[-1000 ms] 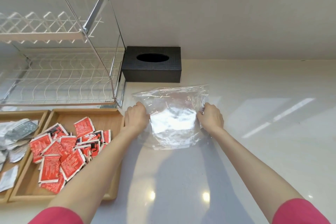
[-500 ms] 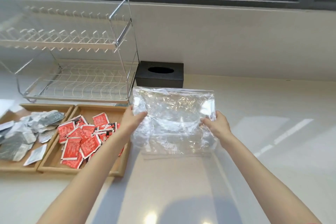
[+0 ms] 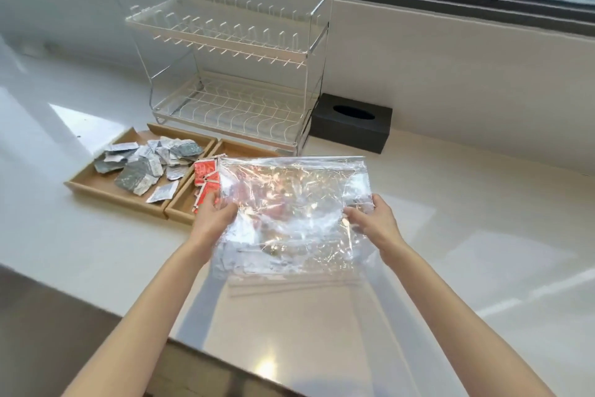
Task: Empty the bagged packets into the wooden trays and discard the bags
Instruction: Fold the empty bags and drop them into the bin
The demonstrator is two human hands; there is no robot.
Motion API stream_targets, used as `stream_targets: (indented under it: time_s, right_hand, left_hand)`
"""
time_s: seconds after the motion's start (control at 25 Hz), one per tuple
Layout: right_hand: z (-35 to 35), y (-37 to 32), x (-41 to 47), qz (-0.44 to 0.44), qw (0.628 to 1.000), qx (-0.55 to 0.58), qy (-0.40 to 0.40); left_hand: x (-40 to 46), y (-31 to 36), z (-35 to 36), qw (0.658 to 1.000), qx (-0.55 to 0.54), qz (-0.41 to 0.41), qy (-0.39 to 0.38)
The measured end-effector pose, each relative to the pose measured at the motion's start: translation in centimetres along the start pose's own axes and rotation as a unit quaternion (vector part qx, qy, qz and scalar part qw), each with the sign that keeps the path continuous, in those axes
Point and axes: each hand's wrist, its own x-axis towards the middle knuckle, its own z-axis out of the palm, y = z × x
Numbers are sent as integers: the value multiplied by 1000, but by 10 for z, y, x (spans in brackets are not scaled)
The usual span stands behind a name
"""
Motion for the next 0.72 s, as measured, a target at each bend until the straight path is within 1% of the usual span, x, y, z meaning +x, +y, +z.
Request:
stream_targets:
  time_s: [0.2, 0.36, 0.72]
  right_hand:
    - [66, -3, -38, -14, 999, 0, -37]
    - [116, 2, -71, -17, 999, 13, -47]
    - [205, 26, -158, -7, 995, -18, -96]
  left_hand:
    - [-24, -32, -73, 998, -45, 6, 34]
    - [-45, -59, -126, 998, -49, -7, 48]
    - [-102, -132, -225, 996, -26, -17, 82]
